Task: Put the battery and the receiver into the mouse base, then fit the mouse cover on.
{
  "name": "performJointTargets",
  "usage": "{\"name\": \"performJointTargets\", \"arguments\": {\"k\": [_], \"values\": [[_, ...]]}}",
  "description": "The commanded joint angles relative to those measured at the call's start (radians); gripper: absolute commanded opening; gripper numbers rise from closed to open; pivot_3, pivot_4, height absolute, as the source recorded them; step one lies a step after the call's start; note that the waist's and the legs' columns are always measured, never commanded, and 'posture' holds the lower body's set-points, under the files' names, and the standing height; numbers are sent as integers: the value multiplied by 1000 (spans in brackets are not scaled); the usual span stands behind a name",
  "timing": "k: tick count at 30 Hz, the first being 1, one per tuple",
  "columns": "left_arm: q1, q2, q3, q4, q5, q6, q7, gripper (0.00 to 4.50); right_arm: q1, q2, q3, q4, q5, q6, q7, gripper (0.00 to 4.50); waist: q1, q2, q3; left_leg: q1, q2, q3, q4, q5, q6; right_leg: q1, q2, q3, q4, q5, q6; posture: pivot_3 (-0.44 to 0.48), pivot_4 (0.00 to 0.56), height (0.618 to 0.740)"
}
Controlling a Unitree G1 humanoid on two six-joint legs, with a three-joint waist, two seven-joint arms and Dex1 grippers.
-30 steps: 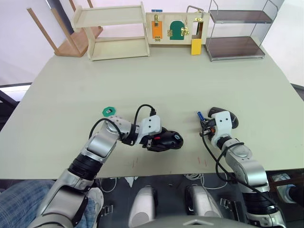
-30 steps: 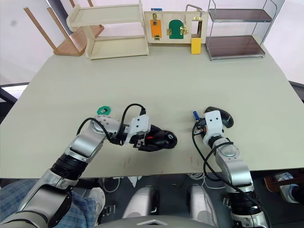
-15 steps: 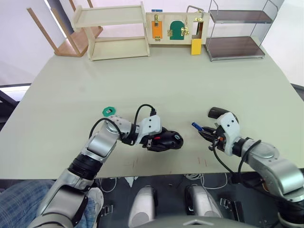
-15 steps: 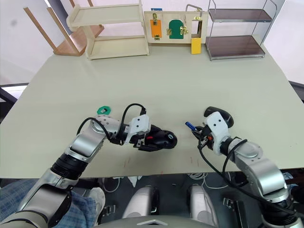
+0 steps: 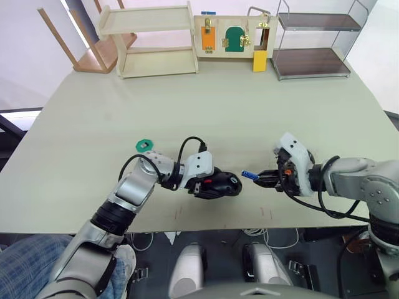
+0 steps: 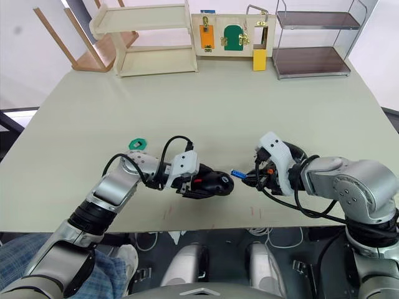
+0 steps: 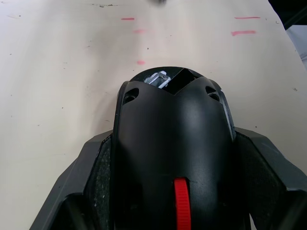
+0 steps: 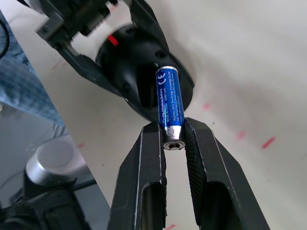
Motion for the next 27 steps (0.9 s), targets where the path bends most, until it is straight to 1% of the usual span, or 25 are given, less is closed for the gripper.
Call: {"name": "performJointTargets", "arguments": {"k": [1, 3, 15, 20, 27], "values": [[3, 1, -27, 2, 23, 13, -7, 2941, -28, 4, 17, 22, 111, 7, -68, 44, -1, 0, 0, 0, 0, 0, 0, 0, 0, 0, 0, 0, 0, 0, 0, 0, 150, 740], [3, 1, -26, 0, 24, 13, -9, 2941, -26, 2, 27, 54, 167, 7, -137, 44, -1, 0, 0, 0, 0, 0, 0, 0, 0, 0, 0, 0, -1, 1, 1, 0, 150, 740], [-3, -6, -29, 8, 29, 16, -8, 2941, -64, 11, 87, 130, 406, 7, -368, 44, -2, 0, 0, 0, 0, 0, 0, 0, 1, 0, 0, 0, -1, 1, 3, 0, 150, 740], [4, -4, -27, -9, 25, 28, -8, 2941, -66, 6, 131, 142, 447, 7, -443, 44, -2, 0, 0, -1, 0, 0, 0, 0, 1, 0, 0, 0, -1, 1, 2, 0, 150, 740], [11, 0, -25, -24, 23, 39, -7, 2941, -77, 23, 146, 181, 511, 7, -535, 44, -2, 0, 0, -1, 0, 0, 0, -1, 1, 0, 0, 0, -1, 1, 2, 0, 150, 740]]}}
